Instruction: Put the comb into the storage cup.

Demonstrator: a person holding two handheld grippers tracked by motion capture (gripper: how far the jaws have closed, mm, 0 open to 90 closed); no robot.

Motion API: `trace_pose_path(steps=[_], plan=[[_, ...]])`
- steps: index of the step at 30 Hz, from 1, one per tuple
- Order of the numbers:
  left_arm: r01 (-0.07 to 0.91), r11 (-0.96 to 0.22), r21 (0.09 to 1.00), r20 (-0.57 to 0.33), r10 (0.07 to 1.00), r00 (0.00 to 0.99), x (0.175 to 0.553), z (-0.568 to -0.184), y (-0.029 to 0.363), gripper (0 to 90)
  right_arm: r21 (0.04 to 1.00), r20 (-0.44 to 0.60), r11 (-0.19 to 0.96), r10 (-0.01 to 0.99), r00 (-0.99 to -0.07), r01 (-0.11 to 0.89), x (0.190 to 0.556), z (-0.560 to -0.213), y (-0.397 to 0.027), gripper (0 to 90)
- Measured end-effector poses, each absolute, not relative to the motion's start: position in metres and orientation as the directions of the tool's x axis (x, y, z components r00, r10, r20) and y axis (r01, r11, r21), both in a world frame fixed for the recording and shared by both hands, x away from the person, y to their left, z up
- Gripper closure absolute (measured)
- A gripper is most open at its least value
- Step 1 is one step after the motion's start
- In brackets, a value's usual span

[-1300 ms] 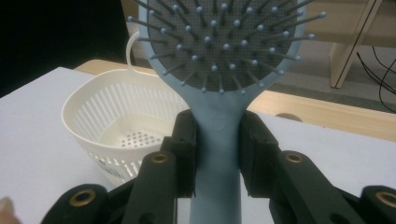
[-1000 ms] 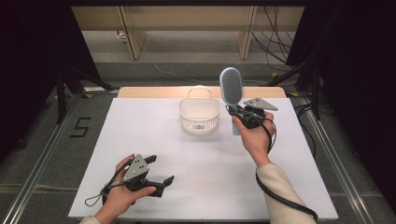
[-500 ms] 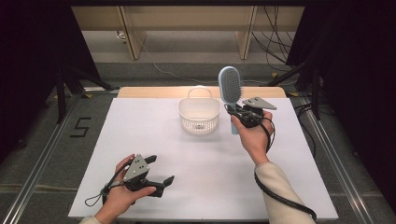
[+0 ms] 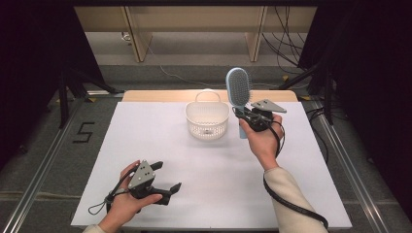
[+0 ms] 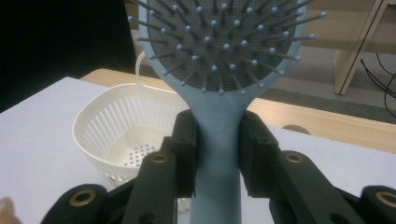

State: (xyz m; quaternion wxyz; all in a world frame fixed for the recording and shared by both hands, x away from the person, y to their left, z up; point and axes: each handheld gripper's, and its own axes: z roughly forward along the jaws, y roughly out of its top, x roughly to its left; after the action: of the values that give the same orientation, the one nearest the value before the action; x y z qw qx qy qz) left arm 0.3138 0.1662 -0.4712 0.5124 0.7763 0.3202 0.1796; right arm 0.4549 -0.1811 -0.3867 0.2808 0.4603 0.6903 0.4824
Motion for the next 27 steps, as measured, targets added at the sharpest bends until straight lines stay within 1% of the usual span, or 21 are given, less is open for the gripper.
trace_pose_path(steps=[27], plan=[[0.313,-0.268,0.911,-0.050,0.682,0.730,0.3139,-0.4712,0.1663,3.9,0.929,0.054,0.112,0.902,-0.428,0.353,0.4571,-0.3830,-0.1746,70.3]])
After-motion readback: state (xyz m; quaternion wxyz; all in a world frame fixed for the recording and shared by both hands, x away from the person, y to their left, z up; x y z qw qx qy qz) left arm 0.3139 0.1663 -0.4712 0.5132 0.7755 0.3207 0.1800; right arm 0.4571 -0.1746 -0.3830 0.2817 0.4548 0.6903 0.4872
